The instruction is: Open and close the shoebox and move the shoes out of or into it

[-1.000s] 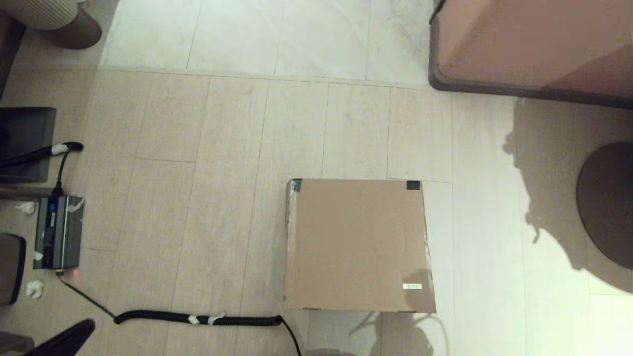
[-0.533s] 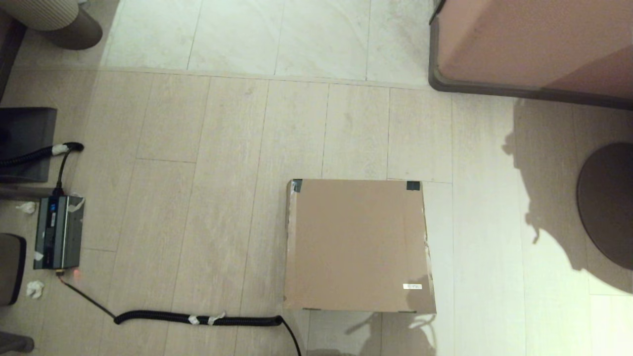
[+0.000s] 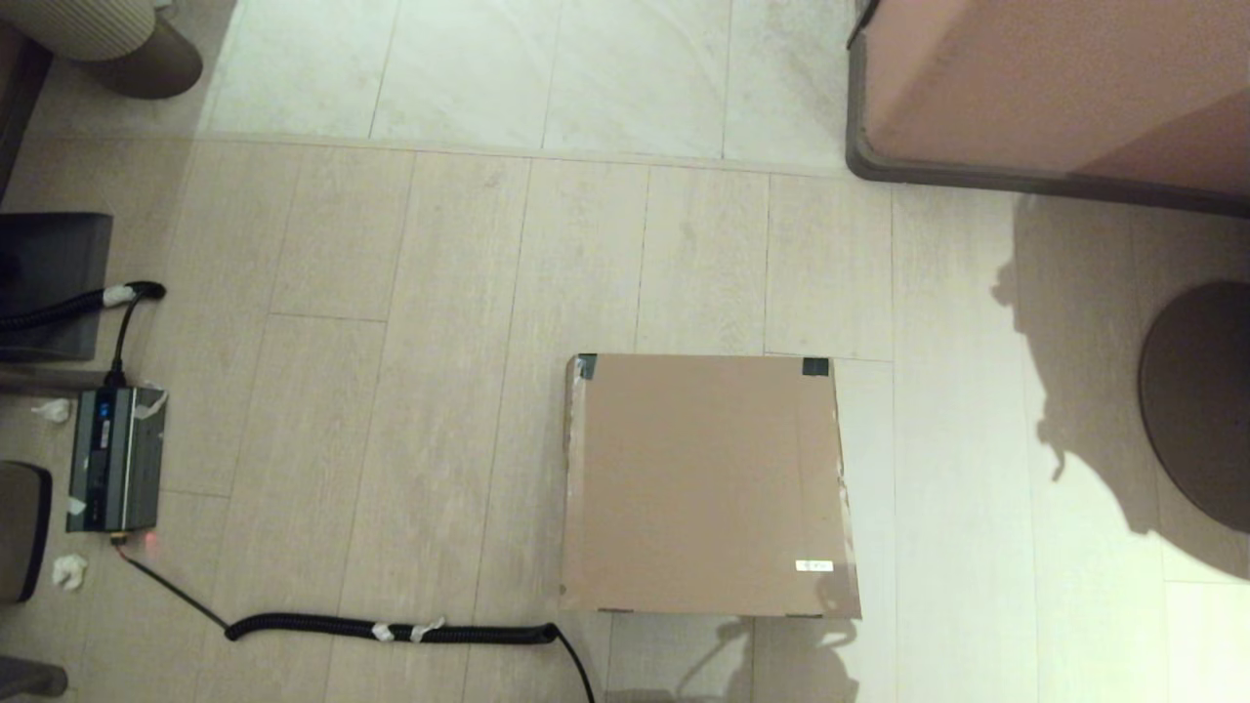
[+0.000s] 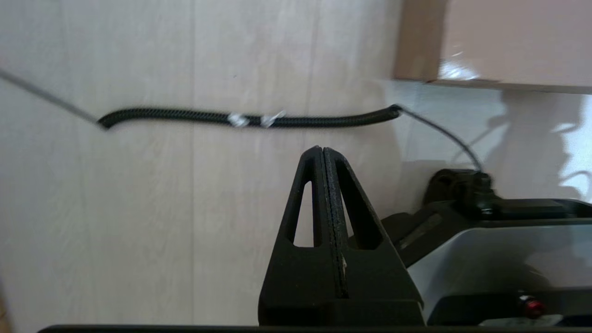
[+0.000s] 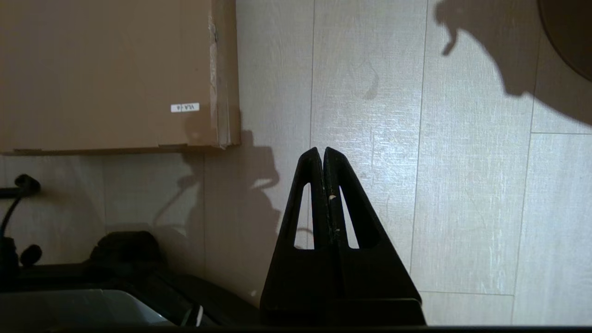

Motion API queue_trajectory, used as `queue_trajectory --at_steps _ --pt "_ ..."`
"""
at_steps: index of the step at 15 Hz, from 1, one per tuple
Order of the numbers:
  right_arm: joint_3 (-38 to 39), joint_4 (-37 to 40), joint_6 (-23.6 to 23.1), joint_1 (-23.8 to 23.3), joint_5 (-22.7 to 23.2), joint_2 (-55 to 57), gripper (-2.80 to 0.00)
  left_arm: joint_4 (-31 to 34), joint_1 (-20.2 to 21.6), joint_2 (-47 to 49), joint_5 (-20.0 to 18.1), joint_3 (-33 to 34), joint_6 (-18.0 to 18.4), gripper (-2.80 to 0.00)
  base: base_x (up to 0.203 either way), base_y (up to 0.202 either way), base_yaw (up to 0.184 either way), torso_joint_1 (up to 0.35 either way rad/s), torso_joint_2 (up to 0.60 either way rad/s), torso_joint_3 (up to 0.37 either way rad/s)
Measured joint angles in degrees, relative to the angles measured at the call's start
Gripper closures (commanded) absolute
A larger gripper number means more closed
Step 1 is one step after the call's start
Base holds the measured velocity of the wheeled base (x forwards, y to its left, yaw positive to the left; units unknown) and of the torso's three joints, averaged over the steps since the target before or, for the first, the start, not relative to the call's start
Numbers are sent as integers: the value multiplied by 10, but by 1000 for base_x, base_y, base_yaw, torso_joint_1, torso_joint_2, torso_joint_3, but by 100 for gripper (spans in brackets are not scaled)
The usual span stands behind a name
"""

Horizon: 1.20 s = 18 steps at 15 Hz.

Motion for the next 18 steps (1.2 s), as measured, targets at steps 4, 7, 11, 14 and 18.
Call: queue_trajectory --at_steps 4,7,11,14,18 --pt "1 -1 26 0 -9 -16 0 -5 19 -46 -1 0 3 0 0 0 0 0 0 0" --pt "2 -2 21 0 -10 -19 0 -3 10 -131 -15 0 16 0 0 0 0 0 0 0" --pt "2 -2 25 0 -10 -19 0 -15 5 -173 1 0 -20 0 0 0 0 0 0 0" --pt "1 -2 25 0 -10 -19 0 -15 5 -181 2 0 -24 0 0 0 0 0 0 0" --pt "1 -2 25 0 -10 -19 0 -15 5 -183 2 0 -25 0 0 0 0 0 0 0"
